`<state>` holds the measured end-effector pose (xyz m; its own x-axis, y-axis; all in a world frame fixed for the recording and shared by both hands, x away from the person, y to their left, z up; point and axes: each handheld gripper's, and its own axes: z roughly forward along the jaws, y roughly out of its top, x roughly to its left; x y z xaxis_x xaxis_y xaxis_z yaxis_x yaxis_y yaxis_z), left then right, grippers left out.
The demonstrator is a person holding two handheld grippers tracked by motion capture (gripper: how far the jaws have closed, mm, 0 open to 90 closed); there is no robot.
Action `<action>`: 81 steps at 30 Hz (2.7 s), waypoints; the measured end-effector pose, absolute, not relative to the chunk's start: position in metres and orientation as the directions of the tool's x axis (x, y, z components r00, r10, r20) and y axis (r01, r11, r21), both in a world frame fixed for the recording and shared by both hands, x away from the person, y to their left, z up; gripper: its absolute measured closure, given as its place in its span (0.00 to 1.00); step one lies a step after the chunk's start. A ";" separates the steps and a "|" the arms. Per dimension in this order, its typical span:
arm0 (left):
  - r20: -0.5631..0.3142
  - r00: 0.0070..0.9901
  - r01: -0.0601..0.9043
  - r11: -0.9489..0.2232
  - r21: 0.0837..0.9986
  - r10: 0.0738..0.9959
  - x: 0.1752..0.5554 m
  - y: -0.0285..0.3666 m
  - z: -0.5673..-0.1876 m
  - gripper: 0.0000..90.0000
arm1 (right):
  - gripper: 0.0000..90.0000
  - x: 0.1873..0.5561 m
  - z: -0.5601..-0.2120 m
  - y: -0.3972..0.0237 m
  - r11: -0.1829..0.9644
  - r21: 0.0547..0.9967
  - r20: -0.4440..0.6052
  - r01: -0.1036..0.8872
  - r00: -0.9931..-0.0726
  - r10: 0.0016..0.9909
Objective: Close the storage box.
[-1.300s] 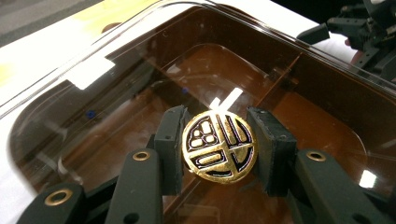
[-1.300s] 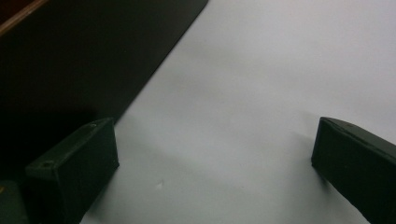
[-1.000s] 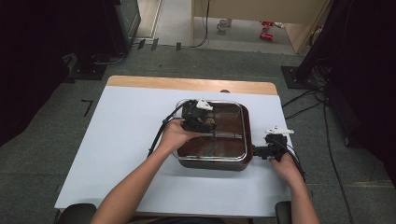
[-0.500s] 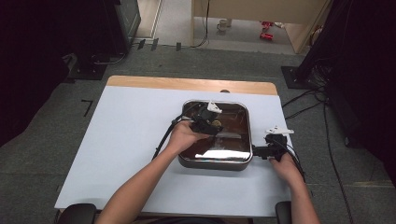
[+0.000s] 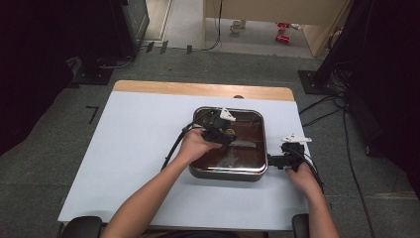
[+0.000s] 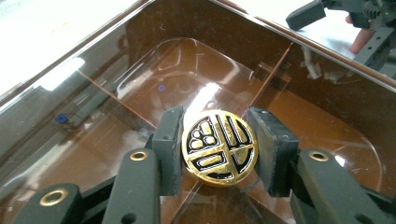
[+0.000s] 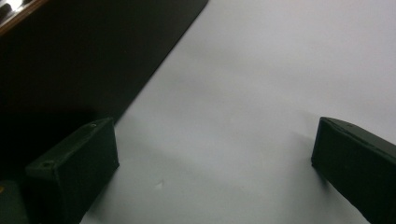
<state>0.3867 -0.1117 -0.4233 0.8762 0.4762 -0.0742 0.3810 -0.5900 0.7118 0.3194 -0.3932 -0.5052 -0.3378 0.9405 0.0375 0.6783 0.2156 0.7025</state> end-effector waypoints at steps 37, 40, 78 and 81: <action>-0.077 0.857 0.377 -0.518 0.768 0.509 0.366 -0.030 -0.384 0.33 | 0.00 0.320 -0.505 -0.393 0.218 0.704 0.035 0.676 -0.340 0.940; -0.073 0.852 0.380 -0.516 0.768 0.519 0.363 -0.022 -0.385 0.33 | 0.00 0.319 -0.505 -0.393 0.216 0.703 0.037 0.678 -0.338 0.940; -0.031 0.751 0.441 -0.467 0.766 0.659 0.321 0.077 -0.454 0.29 | 0.00 0.319 -0.505 -0.393 0.217 0.704 0.036 0.677 -0.338 0.940; -0.051 0.748 0.460 -0.462 0.758 0.662 0.318 0.080 -0.462 0.28 | 0.00 0.319 -0.505 -0.393 0.218 0.703 0.036 0.677 -0.339 0.940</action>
